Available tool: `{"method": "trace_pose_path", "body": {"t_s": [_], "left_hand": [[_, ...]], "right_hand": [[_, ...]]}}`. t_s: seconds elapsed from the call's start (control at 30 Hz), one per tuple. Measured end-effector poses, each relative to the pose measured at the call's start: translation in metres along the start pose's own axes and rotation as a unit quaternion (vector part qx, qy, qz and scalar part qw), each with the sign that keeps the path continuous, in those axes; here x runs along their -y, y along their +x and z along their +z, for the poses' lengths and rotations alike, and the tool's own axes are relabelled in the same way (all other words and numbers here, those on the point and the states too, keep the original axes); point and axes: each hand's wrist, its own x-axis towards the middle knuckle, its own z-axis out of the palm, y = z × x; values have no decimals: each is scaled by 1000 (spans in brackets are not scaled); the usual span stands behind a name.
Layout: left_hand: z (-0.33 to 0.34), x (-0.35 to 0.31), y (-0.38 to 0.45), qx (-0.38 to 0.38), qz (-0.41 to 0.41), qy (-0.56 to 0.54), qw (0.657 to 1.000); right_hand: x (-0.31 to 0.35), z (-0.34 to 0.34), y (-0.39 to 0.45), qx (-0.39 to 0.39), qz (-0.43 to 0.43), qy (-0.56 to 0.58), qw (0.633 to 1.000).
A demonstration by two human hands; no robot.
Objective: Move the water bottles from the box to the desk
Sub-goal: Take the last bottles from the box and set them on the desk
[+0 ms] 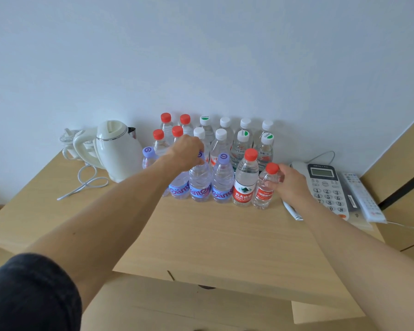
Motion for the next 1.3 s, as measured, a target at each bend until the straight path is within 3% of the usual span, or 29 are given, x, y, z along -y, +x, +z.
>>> {"method": "trace_pose_path", "body": {"t_s": [0.17,0.33,0.43,0.5,0.6,1.13,1.23,1.3], "left_hand": [[-5,8,-6,3,6,-40,999],[-17,36,-11,-68,-60,-19,996],[-9,53,-17,-10,-101,25,994],[3,60,-19,3,-115,-9,993],[12,62,-22,-10,-110,-79,991],[-1,71,-24,-13,-67,-53,996],[-12,90,-24,-90,-137,-51,985],[-12,99,-27,-82,-177,-16,981]], "right_hand": [[-1,1,1,3,1,-1,1000],[-2,0,0,6,3,9,1000],[-2,1,0,4,-1,5,1000],[-2,2,0,2,-3,6,1000],[-2,2,-1,1,-4,10,1000],[-3,3,0,-1,0,10,1000],[-4,3,0,-3,0,7,1000],[-4,4,0,-4,2,5,1000]]}}
